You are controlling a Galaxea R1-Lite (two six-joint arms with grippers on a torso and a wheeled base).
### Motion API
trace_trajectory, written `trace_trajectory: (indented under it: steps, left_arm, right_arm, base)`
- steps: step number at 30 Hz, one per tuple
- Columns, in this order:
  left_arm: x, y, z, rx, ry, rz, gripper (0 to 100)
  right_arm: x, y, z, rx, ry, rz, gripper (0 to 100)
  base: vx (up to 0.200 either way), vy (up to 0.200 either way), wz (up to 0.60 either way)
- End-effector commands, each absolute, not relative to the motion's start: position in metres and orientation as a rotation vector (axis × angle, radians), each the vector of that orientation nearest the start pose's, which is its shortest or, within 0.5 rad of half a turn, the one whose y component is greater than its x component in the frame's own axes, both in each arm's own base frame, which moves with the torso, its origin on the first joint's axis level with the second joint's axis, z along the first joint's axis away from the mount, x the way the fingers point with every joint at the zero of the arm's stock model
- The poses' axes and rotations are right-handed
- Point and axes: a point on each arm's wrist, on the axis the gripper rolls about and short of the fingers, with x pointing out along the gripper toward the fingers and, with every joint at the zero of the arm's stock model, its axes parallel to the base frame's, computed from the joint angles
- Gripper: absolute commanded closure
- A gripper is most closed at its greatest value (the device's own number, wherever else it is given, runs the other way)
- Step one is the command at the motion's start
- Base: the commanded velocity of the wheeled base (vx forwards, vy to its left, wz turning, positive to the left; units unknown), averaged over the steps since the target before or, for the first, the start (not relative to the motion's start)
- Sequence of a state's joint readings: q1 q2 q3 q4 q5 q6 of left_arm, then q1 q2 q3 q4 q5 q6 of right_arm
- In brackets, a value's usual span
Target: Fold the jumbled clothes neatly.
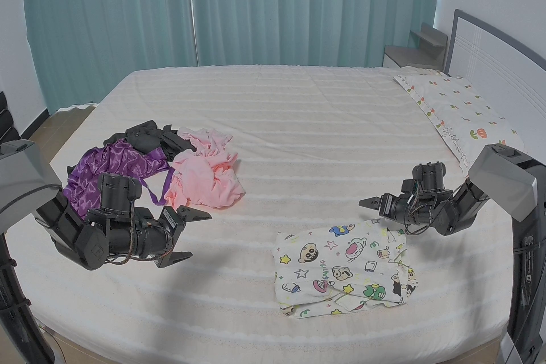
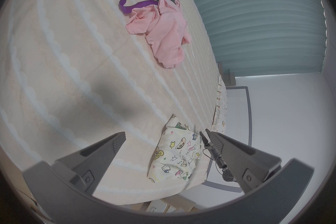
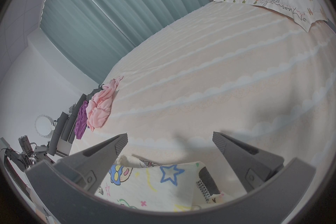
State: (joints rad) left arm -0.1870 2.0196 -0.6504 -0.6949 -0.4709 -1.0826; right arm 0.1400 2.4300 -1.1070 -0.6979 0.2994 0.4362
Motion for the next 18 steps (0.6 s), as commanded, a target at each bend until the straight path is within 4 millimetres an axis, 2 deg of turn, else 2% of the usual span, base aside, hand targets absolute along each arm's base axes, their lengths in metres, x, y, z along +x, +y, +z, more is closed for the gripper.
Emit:
trace_trajectory:
  steps: [1, 6, 7, 11, 18]
  left_arm:
    - [0.31, -0.069, 0.052, -1.097, 0.961, -0.202, 0]
    - [0.31, -0.069, 0.051, -1.099, 0.961, -0.202, 0]
    - [0.31, -0.069, 0.051, -1.099, 0.961, -0.202, 0]
    - [0.31, -0.069, 0.051, -1.099, 0.962, -0.201, 0]
    - [0.311, -0.069, 0.051, -1.099, 0.961, -0.202, 0]
  right_arm:
    - [0.405, 0.066, -0.011, 0.457, 0.743, 0.283, 0]
    - [0.395, 0.069, -0.01, 0.445, 0.767, 0.29, 0]
    - [0.394, 0.07, -0.01, 0.443, 0.77, 0.291, 100]
    - [0.389, 0.074, -0.016, 0.432, 0.801, 0.299, 100]
    - [0.393, 0.065, -0.015, 0.44, 0.79, 0.265, 100]
  base:
    - [0.0, 0.0, 0.0]
    - [0.0, 0.0, 0.0]
    - [0.0, 0.0, 0.0]
    - [0.0, 0.0, 0.0]
    - [0.0, 0.0, 0.0]
